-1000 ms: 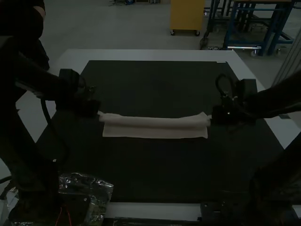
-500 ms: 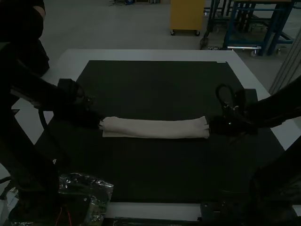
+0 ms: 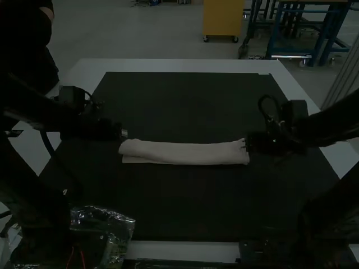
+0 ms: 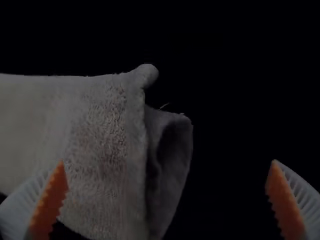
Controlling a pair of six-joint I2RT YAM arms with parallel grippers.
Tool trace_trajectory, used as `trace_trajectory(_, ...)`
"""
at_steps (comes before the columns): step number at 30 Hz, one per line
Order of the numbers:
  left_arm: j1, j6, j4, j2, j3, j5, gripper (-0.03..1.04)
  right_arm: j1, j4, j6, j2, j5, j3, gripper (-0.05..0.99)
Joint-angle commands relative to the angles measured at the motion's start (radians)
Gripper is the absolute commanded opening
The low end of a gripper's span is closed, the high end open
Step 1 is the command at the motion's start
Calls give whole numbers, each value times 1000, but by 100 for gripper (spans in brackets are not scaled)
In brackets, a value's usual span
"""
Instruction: Fold the towel.
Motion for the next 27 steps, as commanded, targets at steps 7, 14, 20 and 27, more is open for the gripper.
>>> trace_trajectory(7,4,-50,4,-19,16,22,96,61,61,10,62,-2,14,91)
trace_trajectory(14,4,-57,-6,-19,16,23,96,84,103,14,135,5,22,91)
trace_trajectory(20,2,-59,-6,-19,12,26,96,108,136,16,184,11,39,91)
trace_trajectory(27,2,-71,-6,-19,12,25,96,117,153,22,245,-38,57,49)
